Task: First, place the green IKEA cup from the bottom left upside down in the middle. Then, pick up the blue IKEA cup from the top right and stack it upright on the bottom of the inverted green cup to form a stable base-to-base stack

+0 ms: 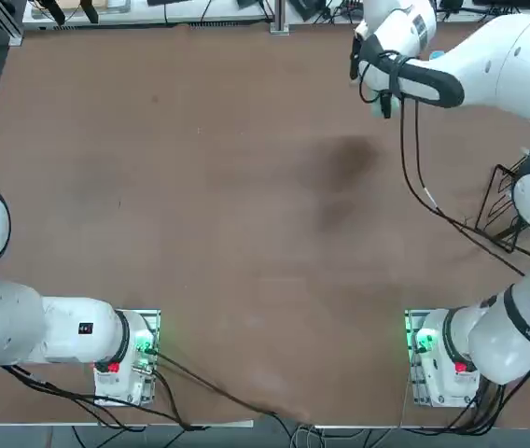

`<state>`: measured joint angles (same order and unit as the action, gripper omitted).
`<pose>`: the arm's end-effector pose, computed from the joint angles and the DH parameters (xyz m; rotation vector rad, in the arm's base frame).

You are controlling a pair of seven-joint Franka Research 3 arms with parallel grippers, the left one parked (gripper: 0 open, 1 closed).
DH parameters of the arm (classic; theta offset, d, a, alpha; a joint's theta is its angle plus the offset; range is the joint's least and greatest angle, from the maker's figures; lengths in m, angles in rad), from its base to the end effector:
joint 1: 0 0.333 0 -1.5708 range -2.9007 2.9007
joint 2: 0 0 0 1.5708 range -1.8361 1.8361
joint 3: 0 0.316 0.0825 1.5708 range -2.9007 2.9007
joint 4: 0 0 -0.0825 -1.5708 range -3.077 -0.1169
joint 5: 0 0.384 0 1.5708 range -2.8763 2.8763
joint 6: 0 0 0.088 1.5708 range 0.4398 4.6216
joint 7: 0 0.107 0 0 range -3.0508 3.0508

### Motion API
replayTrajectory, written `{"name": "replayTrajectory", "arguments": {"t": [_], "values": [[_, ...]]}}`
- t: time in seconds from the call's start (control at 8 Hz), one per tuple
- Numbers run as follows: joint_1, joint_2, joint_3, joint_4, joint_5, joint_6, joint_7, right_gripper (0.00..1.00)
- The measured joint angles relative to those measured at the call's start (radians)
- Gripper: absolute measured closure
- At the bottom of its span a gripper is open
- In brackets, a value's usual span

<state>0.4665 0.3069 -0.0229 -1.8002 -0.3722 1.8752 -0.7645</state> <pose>0.5625 0.2378 0.3643 2.1809 1.7687 -0.4015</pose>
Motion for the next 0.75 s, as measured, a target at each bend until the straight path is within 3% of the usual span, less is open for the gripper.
{"name": "replayTrajectory", "arguments": {"t": [0.5, 0.75], "values": [[-0.006, 0.016, -0.004, 0.008, -0.044, -0.039, 0.008, 0.11], [-0.003, 0.022, -0.003, 0.016, -0.114, -0.088, 0.010, 0.11]]}}
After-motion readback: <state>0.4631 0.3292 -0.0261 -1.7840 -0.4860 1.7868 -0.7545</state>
